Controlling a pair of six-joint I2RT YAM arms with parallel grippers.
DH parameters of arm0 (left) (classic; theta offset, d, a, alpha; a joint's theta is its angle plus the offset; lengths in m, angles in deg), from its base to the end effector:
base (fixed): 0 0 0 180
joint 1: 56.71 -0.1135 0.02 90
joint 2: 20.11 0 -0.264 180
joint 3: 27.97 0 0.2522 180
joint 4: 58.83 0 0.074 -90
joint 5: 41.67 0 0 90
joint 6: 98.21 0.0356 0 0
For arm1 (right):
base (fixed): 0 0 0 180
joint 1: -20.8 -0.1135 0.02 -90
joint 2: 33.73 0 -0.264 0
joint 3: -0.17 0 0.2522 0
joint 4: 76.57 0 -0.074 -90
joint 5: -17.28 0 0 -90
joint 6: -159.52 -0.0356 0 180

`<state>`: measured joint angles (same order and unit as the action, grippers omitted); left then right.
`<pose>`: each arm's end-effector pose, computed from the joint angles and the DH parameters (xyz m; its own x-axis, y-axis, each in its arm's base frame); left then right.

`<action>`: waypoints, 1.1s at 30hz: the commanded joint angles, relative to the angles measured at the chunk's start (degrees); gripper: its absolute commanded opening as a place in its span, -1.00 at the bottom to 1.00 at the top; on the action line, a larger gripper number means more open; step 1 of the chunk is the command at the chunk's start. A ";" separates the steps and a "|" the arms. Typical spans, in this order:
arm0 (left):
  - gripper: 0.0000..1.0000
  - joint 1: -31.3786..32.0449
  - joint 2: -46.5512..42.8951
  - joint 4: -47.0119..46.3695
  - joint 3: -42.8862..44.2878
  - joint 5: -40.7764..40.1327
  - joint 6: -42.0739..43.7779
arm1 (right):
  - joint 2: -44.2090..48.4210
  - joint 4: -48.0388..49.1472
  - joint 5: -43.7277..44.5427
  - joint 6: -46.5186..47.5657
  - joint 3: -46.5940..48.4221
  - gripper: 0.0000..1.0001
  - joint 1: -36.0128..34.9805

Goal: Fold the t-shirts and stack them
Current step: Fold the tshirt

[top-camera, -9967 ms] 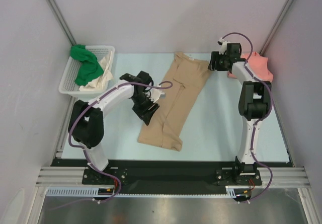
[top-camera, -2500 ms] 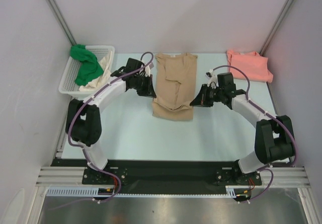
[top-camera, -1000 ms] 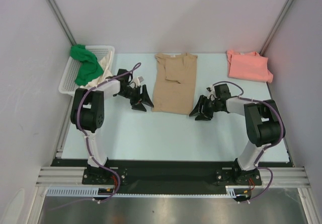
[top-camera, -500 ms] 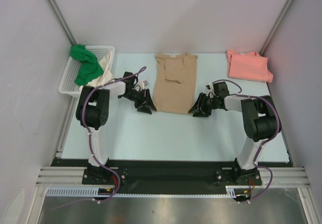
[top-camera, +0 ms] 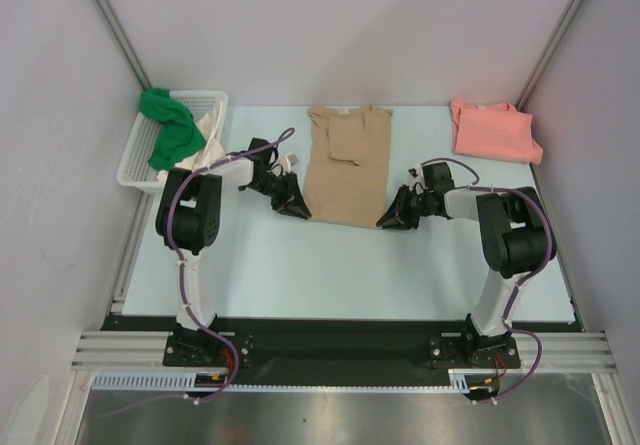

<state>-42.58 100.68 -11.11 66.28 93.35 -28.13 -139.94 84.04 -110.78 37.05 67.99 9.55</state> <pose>0.3892 -0.1239 0.1322 -0.9997 0.0033 -0.0231 0.0192 0.6805 -0.7325 0.3348 0.0890 0.1241 -0.9556 0.2409 -0.1698 0.0439 0.6860 0.7263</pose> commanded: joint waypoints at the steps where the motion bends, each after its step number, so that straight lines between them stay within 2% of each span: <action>1: -0.78 0.11 0.06 -0.38 2.04 -0.02 0.85 | -0.49 2.20 -1.40 0.04 1.57 -0.76 -0.09; 3: -0.99 0.11 -0.29 0.14 1.95 -0.45 1.20 | -0.40 2.38 -1.75 0.04 1.40 -0.98 0.00; 4: -0.99 0.02 -0.56 0.41 1.95 -0.54 1.90 | -0.14 2.29 -1.75 0.21 1.40 -1.00 0.08; 18: -0.97 -1.74 -3.02 4.54 1.95 -6.52 6.48 | 3.47 0.53 -1.57 2.06 -1.68 -1.00 2.90; 19: -0.83 -1.74 -3.19 4.45 1.95 -6.61 6.48 | 3.56 0.79 -1.49 1.97 -1.85 -1.00 2.98; 21: -0.30 -1.65 -3.46 4.37 1.95 -7.13 6.39 | 3.82 1.14 -1.57 1.71 -2.03 -1.00 2.98; 23: -0.10 -1.65 -3.72 4.28 1.69 -6.61 6.12 | 3.82 1.32 -1.40 1.62 -2.12 -1.00 2.90; 24: 0.16 -1.65 -3.90 4.02 1.52 -6.61 5.60 | 3.82 1.32 -1.40 1.62 -2.21 -1.00 2.81; 28: 0.38 -1.56 -3.81 3.05 0.11 -5.90 4.37 | 3.73 1.41 -1.40 1.44 -2.21 -1.00 2.81; 31: 0.34 -0.95 -3.02 2.43 -0.24 -5.03 4.02 | 3.56 1.32 -1.40 1.44 -2.03 -1.00 2.81; 33: 0.22 -0.51 -2.23 1.91 0.10 -4.33 3.75 | 3.38 1.41 -1.23 1.62 -1.86 -1.00 2.81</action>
<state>-43.74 99.04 -7.35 66.44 88.54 -23.94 -138.45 84.48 -111.98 38.08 66.22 12.09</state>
